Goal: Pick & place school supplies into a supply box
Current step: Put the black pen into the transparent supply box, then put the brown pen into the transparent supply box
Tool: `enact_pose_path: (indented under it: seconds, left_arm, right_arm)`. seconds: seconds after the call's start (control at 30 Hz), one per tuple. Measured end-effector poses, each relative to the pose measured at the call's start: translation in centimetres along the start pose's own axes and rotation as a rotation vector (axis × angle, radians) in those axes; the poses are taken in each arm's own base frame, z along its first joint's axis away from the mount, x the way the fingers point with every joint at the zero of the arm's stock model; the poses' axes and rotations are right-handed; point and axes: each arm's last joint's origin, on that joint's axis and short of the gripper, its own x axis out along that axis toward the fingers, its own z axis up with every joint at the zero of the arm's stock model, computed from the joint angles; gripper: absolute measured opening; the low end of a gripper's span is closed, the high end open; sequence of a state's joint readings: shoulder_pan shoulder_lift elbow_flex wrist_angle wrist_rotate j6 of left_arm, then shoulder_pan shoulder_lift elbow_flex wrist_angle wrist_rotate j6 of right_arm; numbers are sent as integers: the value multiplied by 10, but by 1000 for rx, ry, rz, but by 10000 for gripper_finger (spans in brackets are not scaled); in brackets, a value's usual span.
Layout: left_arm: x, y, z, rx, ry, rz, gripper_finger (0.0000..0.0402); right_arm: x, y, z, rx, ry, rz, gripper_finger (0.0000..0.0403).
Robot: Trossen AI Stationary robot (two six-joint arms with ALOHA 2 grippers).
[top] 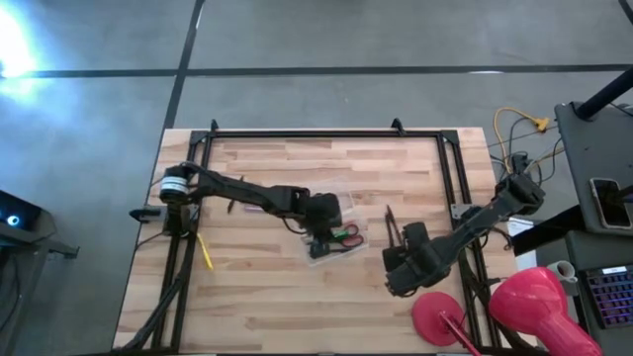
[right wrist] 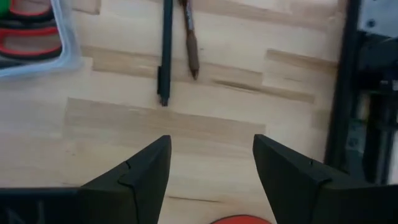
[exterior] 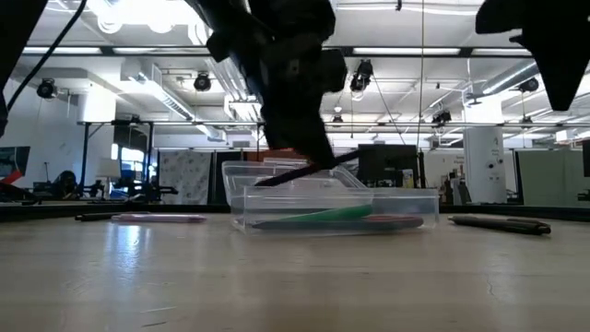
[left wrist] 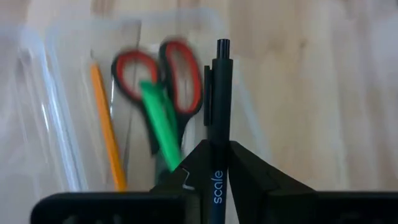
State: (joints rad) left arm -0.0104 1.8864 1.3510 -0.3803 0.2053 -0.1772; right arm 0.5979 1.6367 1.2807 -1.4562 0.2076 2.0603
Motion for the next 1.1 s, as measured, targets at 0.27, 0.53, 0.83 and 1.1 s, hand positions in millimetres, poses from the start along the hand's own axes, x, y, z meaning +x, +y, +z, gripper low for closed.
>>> enact_pose_path:
  seconds: [0.27, 0.53, 0.83, 1.1]
  left_arm:
    - [6, 3, -13, -45, 31, 32, 93]
    - [-32, -8, 10, -22, -134, 29, 141]
    - [-105, -24, 16, 9, -298, -6, 143]
    - [-147, -26, -10, -18, -299, 78, 143]
  right_arm:
    - [49, 3, 13, -32, 74, -54, 219]
    - [91, 4, 36, -54, 137, 25, 219]
    - [126, 1, 50, -83, 150, 53, 215]
    - [144, 1, 68, -133, 188, 91, 122]
